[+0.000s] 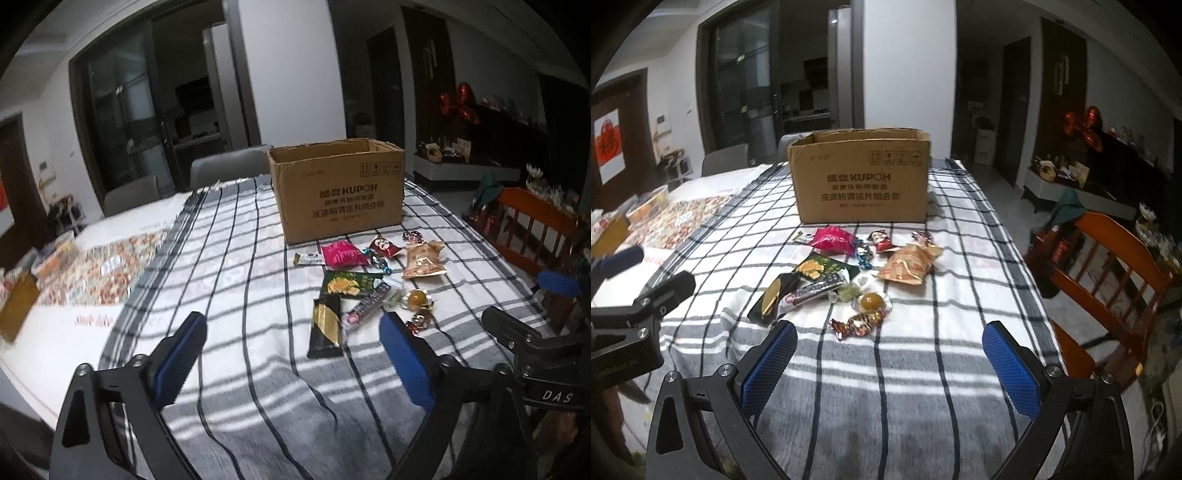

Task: Organize snacks
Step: 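Lower the left tool onto the gold-and-black wafer bar and close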

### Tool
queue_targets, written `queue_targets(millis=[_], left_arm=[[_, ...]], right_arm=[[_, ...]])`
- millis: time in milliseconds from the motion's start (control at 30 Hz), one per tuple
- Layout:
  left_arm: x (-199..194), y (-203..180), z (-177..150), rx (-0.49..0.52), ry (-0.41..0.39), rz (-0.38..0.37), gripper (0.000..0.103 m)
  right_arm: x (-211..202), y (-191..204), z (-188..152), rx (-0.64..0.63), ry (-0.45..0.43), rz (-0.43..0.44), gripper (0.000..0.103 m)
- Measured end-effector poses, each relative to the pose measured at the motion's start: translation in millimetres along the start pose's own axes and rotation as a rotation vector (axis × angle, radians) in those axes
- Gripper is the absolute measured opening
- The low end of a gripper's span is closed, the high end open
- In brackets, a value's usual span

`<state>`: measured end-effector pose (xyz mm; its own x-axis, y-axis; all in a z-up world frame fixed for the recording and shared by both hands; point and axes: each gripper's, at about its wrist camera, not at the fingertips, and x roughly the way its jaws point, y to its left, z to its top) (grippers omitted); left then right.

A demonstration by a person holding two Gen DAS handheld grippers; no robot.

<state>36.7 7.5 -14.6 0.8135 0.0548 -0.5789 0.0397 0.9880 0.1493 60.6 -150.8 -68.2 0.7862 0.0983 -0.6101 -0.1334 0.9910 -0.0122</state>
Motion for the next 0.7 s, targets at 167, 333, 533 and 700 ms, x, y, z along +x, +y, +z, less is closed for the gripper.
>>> queue_targets(millis=[167,333,533,700], left_arm=[[25.0,0.1,4.1,0.026,0.043,-0.051,0.082],[51.4,1.0,2.2,0.013,0.086,-0.083,0.073],[82.3,2.5,-6.5,-0.020,0.164,-0.147,0.058],[99.5,1.6,-12.0,-0.032,0.199,-0.173,0.050]], right_arm=[[22.0,3.1,9.8,-0.016,0.003,0.013,0.098],[48.7,5.7,9.0,-0.014,0.038,0.028,0.090],[75.7,11.1,2.4,0.001,0.097,0.072,0.074],[86.3,13.2,-2.4,0.021,0.110,0.099,0.071]])
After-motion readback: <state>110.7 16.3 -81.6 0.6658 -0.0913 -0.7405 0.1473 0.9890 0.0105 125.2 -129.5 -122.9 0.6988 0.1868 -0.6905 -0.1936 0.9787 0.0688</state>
